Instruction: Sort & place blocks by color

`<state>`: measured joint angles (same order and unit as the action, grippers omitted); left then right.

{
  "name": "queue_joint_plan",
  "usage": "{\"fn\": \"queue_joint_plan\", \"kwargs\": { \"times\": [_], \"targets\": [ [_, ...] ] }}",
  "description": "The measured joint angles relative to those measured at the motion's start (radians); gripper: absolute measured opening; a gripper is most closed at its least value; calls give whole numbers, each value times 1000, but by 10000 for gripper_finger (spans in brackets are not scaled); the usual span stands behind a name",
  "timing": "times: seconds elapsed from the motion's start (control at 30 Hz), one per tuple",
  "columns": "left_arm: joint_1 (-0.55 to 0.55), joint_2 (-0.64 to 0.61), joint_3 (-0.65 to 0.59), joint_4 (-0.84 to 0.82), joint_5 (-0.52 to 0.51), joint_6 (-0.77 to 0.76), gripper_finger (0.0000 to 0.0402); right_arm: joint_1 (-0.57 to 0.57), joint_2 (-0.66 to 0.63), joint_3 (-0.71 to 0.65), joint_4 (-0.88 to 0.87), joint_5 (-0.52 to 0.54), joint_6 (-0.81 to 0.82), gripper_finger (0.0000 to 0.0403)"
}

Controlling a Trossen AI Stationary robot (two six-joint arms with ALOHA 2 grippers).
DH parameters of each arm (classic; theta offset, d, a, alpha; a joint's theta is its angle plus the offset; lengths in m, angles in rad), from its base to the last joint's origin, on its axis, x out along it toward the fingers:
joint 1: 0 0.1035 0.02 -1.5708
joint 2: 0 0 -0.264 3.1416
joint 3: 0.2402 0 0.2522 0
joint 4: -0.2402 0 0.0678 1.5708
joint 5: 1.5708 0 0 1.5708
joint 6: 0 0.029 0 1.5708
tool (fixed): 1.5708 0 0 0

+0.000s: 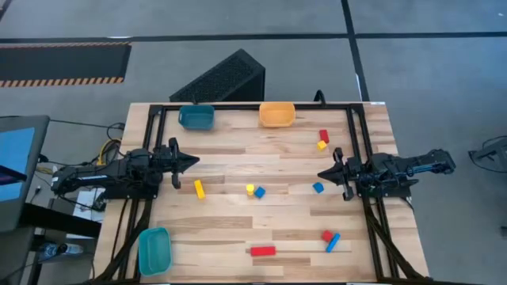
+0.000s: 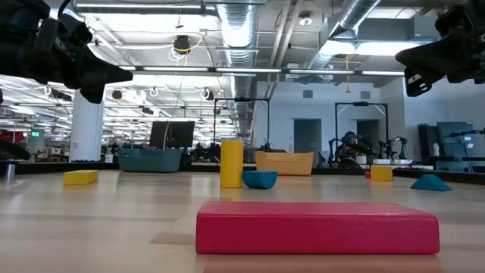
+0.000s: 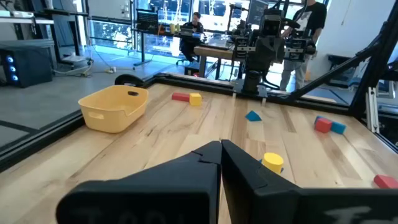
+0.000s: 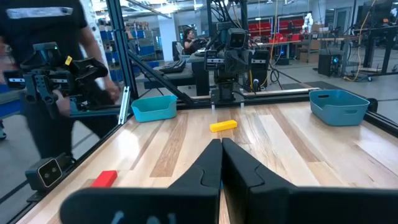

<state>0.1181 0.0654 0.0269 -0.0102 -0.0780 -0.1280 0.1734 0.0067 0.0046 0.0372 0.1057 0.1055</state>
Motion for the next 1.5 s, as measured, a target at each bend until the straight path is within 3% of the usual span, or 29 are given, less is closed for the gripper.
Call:
{"fn": "queue_joint_plan", "kwargs": {
  "times": [0.97, 1.27, 1.5],
  "targets": [
    [0, 0, 0, 0, 0, 3, 2, 0, 0, 0, 0, 0, 0, 26],
    [0, 0, 0, 3, -14, 268, 2, 0, 0, 0, 0, 0, 0, 26],
    [0, 0, 0, 30, -56, 148, 2, 0, 0, 0, 0, 0, 0, 26]
  ]
}}
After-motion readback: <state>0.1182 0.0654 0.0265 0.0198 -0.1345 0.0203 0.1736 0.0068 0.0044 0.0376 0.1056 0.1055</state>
